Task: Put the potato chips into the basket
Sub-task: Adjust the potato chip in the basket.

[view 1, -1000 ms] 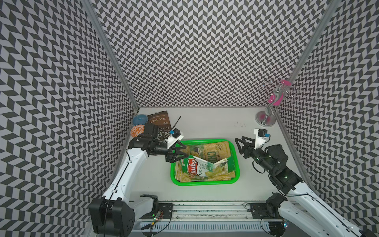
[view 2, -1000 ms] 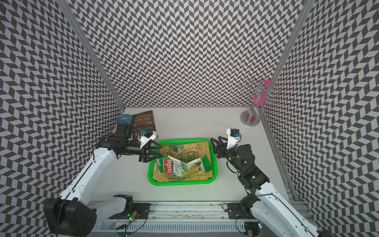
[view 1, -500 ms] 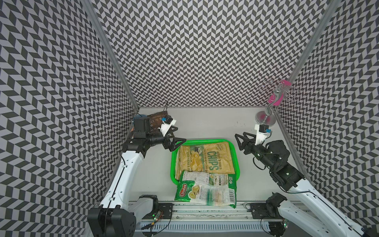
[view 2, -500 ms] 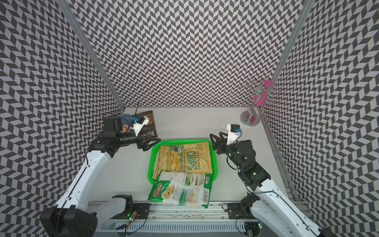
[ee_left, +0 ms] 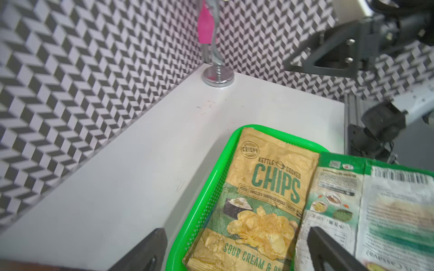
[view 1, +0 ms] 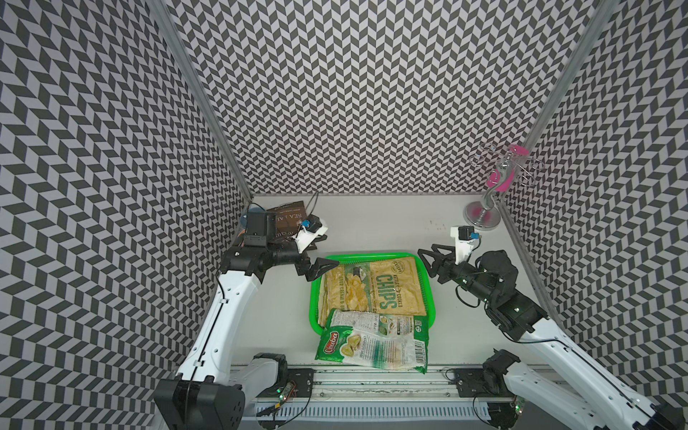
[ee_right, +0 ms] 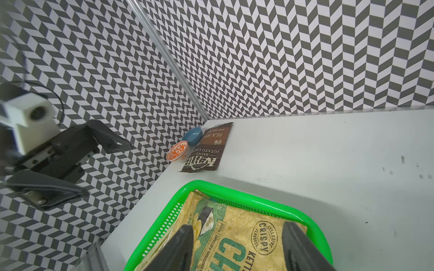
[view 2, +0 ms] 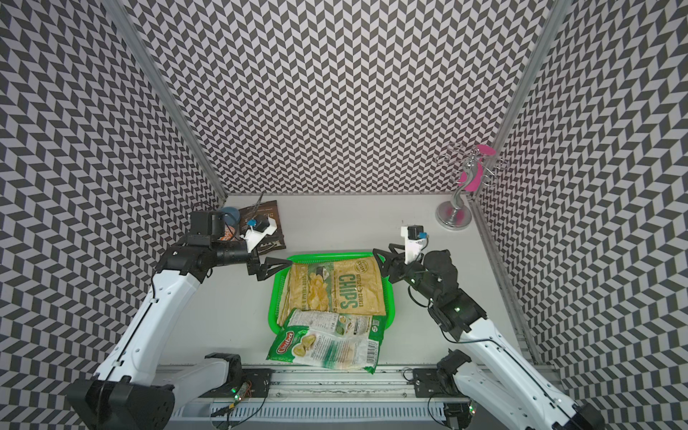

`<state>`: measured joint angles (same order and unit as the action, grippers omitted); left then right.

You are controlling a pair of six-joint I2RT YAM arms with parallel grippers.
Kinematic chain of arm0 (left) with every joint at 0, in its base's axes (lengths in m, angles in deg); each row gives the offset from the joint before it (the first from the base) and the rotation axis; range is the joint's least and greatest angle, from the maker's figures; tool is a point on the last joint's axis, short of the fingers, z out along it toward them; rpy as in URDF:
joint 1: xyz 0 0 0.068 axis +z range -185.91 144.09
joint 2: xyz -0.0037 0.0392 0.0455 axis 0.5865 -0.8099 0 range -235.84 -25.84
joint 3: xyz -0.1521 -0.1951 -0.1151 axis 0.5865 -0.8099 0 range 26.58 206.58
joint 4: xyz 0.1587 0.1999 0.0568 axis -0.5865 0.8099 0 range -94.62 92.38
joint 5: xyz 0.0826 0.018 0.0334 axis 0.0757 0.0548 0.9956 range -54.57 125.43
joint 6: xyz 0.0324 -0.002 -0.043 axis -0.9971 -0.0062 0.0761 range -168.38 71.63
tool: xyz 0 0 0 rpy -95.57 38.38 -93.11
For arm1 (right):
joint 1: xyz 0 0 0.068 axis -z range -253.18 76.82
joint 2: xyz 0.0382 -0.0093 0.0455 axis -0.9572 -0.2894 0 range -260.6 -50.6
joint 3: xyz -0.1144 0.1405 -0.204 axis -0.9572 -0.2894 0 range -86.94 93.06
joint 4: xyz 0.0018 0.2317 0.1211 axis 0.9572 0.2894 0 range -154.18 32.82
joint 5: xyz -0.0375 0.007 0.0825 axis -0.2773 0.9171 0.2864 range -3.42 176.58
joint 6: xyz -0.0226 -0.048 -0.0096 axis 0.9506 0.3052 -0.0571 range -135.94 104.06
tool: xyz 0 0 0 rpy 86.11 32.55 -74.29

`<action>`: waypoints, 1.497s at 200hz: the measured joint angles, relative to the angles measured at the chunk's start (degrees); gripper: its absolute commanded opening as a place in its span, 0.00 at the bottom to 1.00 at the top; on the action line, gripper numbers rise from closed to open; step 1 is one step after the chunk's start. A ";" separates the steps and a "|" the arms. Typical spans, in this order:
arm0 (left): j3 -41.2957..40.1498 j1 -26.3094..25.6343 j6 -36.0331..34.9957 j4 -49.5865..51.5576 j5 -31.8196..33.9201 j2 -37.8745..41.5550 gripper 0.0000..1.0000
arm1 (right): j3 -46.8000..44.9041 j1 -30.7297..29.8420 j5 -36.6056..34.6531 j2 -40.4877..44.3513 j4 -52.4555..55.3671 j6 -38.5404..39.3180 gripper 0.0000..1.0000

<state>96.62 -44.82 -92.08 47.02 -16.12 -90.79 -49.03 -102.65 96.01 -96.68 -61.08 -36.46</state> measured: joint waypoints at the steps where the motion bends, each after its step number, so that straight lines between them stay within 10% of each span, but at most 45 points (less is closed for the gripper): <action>1: 0.20 -0.35 -0.37 0.31 0.28 0.02 0.99 | 0.02 0.02 0.00 0.00 0.02 0.00 0.64; 80: -3.41 -33.48 -7.65 12.59 15.08 7.54 0.99 | 0.85 4.00 -1.22 -4.28 2.99 0.98 0.64; 299: -14.16 -52.70 1.40 4.83 27.26 1.73 0.99 | 1.95 12.72 2.14 -8.92 2.95 1.31 0.65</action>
<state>82.46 -97.51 -90.68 51.85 11.14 -89.06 -47.08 -89.93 98.16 -105.60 -58.13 -35.15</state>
